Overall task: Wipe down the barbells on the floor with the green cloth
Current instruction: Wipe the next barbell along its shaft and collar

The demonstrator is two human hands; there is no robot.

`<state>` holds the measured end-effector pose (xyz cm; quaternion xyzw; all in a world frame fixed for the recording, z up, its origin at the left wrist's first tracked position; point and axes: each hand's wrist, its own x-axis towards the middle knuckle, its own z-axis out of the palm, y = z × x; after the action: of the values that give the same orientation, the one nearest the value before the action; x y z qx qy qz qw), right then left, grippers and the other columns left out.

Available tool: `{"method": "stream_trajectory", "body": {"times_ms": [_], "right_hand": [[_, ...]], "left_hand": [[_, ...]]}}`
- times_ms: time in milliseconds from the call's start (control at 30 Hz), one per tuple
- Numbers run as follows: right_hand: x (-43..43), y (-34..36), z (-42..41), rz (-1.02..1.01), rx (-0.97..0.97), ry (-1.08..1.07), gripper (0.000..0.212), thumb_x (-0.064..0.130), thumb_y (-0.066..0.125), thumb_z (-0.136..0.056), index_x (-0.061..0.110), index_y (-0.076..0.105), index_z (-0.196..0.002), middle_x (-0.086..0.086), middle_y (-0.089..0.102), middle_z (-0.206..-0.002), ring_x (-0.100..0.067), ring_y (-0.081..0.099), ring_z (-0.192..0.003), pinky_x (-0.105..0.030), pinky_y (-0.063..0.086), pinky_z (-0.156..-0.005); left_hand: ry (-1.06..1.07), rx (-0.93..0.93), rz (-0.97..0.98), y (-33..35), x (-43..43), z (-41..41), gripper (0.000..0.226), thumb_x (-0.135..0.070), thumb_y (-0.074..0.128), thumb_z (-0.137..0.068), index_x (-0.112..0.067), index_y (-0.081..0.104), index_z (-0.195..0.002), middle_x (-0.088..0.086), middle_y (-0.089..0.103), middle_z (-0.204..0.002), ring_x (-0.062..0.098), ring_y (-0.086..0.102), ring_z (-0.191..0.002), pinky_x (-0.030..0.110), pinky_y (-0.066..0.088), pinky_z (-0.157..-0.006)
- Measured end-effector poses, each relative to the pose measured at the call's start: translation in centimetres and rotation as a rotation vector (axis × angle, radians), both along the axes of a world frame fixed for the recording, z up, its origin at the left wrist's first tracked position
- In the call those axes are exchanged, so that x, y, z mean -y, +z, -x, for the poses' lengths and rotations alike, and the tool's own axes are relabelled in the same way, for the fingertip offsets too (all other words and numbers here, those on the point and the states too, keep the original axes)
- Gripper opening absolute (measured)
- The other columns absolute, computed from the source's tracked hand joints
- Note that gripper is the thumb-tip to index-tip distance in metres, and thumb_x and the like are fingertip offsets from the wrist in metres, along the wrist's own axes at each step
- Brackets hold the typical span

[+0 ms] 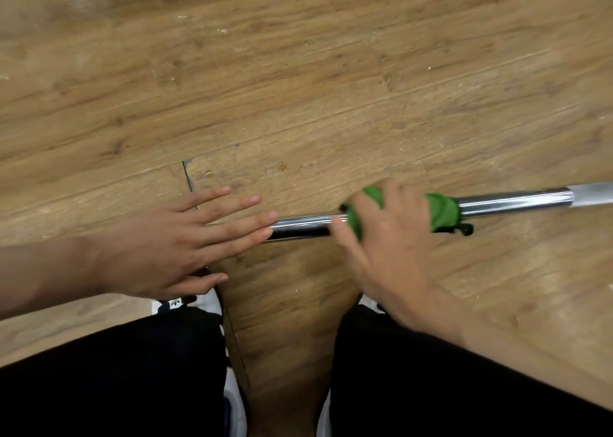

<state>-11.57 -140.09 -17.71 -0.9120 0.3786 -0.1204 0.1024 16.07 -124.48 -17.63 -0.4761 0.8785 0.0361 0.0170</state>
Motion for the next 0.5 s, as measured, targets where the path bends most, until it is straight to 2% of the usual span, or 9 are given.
{"method": "stream_trajectory", "body": {"times_ms": [67,133,200,333,400,500], "right_hand": [[-1.7,0.1,-2.1,-0.004,-0.003,0.114,0.065,0.065,0.029,-0.102,0.015,0.07,-0.113,-0.013,0.056,-0.102,-0.031,0.049,-0.093,-0.044,0.035,-0.081],[-1.8,-0.4,-2.1,0.027,0.019,0.224,0.062,0.062,0.033,-0.102,0.016,0.068,-0.126,-0.013,0.058,-0.109,-0.031,0.05,-0.095,-0.044,0.036,-0.083],[-0.1,-1.4,-0.3,0.137,0.07,0.28,0.055,0.055,0.042,-0.102,0.014,0.069,-0.127,-0.018,0.061,-0.111,-0.033,0.053,-0.095,-0.044,0.037,-0.085],[5.2,-3.5,4.8,0.274,0.118,0.155,0.052,0.051,0.038,-0.103,0.015,0.063,-0.13,-0.026,0.062,-0.113,-0.037,0.055,-0.098,-0.049,0.037,-0.092],[6.8,-4.0,6.2,0.289,0.111,0.132,0.053,0.053,0.034,-0.104,0.015,0.059,-0.132,-0.027,0.061,-0.113,-0.038,0.053,-0.1,-0.05,0.037,-0.094],[7.0,-4.1,5.3,0.26,0.177,0.032,0.059,0.054,0.031,-0.105,0.01,0.064,-0.126,-0.027,0.059,-0.112,-0.038,0.052,-0.103,-0.052,0.035,-0.096]], "left_hand": [[0.008,0.001,0.002,0.1,0.3,-0.2,0.074,-0.047,0.042,-0.105,-0.01,0.021,-0.166,0.009,0.017,-0.174,0.035,0.018,-0.16,0.055,0.021,-0.125],[0.012,0.007,0.005,0.1,0.5,-0.5,0.073,-0.048,0.042,-0.105,-0.01,0.022,-0.166,0.009,0.018,-0.174,0.034,0.019,-0.159,0.055,0.021,-0.126],[0.021,0.016,0.002,0.0,0.8,-0.8,0.073,-0.047,0.043,-0.105,-0.01,0.024,-0.165,0.008,0.019,-0.174,0.035,0.019,-0.159,0.055,0.021,-0.125],[0.023,0.026,0.008,0.1,1.4,-1.3,0.074,-0.047,0.046,-0.104,-0.009,0.027,-0.164,0.009,0.02,-0.173,0.036,0.02,-0.159,0.055,0.022,-0.125],[0.019,0.023,0.005,0.2,1.9,-1.7,0.075,-0.048,0.047,-0.103,-0.009,0.027,-0.164,0.01,0.02,-0.173,0.036,0.02,-0.159,0.056,0.022,-0.125],[0.029,0.021,-0.011,0.3,2.4,-2.2,0.077,-0.049,0.047,-0.103,-0.009,0.024,-0.165,0.009,0.019,-0.173,0.035,0.019,-0.159,0.056,0.021,-0.125]]}}
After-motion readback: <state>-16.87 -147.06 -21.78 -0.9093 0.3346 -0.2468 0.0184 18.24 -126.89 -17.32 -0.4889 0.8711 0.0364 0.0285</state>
